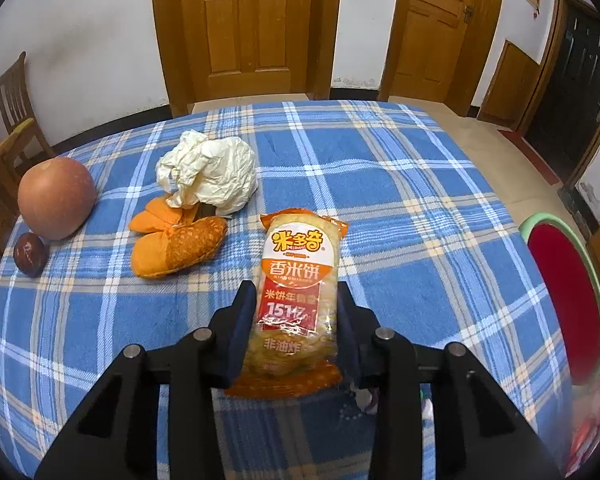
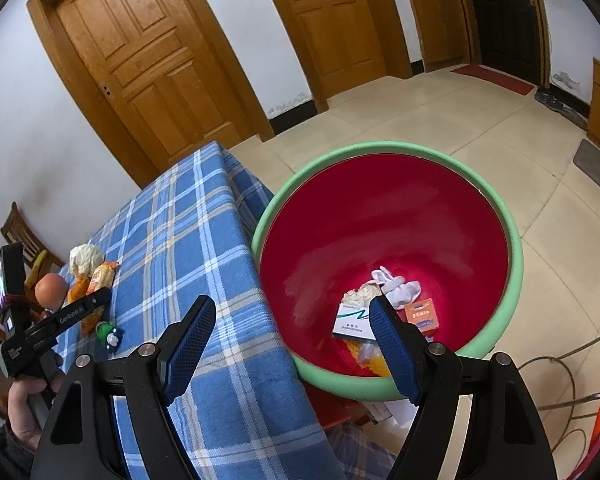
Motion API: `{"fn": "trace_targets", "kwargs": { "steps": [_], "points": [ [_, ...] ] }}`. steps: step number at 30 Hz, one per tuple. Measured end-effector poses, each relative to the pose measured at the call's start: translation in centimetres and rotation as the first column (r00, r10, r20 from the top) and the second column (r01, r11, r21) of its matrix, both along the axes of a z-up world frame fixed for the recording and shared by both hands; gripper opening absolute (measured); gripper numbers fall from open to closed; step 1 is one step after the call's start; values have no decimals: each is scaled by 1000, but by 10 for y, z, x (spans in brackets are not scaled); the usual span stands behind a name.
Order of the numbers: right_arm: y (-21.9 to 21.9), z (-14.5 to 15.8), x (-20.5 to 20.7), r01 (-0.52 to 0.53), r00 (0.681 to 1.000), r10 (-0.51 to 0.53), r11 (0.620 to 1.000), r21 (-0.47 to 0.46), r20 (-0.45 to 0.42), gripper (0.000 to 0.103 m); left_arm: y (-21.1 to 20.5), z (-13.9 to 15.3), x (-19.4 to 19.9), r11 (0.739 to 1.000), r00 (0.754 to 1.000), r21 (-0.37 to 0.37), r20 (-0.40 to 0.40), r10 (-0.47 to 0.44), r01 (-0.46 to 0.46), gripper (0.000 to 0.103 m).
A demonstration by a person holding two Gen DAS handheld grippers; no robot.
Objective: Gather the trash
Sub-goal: 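Grasp the rice cracker bag with the left gripper while the right grasps the green toy figure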
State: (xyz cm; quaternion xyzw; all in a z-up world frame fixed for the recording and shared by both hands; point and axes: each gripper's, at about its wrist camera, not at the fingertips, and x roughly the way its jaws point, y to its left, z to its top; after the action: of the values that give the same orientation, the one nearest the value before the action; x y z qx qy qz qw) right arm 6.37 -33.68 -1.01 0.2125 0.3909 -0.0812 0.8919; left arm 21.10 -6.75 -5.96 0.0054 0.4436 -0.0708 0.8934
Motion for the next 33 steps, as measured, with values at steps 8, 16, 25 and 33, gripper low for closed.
{"fn": "trace_targets", "kwargs": {
  "steps": [8,16,25,33],
  "points": [
    [15,8,1,-45,999,46,999,-27,7,80,19,17,-29,997,999,-70,20,27,-25,40],
    [45,17,1,-143,989,144,989,-39,23,80,51,29,-63,993,994,-73,40,98,-95,40],
    [100,19,15,-303,952,306,948,-97,9,80,90,31,-86,984,985,-82,50,162,-158,40],
    [150,7,40,-410,912,410,902,-137,-29,80,118,25,-92,972,976,-112,46,214,-208,39]
  ]
}}
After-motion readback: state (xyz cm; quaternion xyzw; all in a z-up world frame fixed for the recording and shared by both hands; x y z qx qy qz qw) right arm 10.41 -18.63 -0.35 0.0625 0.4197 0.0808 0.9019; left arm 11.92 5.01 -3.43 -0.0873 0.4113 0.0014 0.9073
